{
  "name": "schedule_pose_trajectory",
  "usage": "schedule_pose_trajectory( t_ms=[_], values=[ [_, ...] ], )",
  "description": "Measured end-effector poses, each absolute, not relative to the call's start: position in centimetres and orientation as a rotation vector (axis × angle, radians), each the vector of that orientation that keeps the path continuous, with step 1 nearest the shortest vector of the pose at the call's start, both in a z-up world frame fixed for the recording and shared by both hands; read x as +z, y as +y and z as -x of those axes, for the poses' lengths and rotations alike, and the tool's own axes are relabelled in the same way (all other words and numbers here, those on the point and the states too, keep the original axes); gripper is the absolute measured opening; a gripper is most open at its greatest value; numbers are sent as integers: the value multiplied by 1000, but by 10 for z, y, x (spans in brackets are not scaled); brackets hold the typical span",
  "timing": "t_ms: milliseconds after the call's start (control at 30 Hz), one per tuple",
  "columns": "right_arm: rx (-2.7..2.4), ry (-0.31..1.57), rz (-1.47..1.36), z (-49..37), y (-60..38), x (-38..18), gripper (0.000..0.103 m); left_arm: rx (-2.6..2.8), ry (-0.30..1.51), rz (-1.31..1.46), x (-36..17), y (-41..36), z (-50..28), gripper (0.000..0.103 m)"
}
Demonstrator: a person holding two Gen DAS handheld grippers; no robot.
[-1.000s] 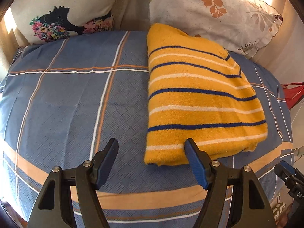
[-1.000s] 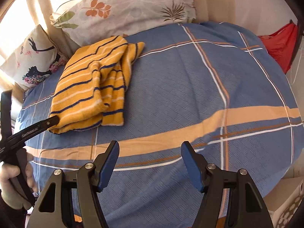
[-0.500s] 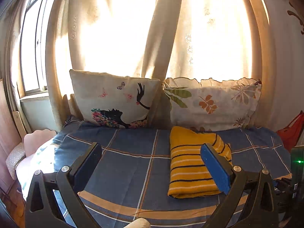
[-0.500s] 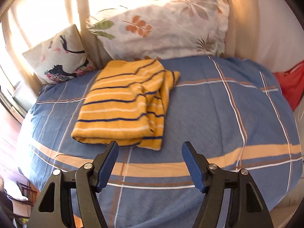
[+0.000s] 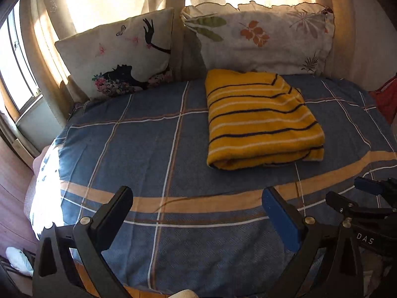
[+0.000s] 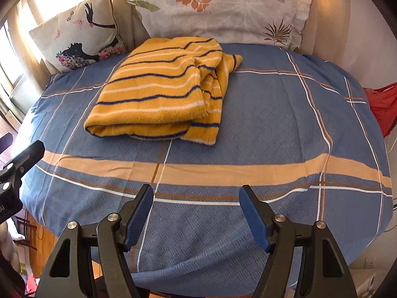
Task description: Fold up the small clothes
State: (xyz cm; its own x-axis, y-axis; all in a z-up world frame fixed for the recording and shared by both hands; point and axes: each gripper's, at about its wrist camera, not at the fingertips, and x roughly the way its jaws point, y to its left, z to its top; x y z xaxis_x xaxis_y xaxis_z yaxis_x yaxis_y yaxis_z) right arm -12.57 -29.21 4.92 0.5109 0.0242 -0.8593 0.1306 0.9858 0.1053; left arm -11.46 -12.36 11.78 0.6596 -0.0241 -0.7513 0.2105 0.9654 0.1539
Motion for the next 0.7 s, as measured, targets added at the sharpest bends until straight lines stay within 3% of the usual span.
schedule_pose_trajectory(
  t_ms=[700],
  values=[
    [-45, 1089, -90, 128, -287, 35, 79, -133, 945, -168, 103, -121, 123, 103]
  ],
)
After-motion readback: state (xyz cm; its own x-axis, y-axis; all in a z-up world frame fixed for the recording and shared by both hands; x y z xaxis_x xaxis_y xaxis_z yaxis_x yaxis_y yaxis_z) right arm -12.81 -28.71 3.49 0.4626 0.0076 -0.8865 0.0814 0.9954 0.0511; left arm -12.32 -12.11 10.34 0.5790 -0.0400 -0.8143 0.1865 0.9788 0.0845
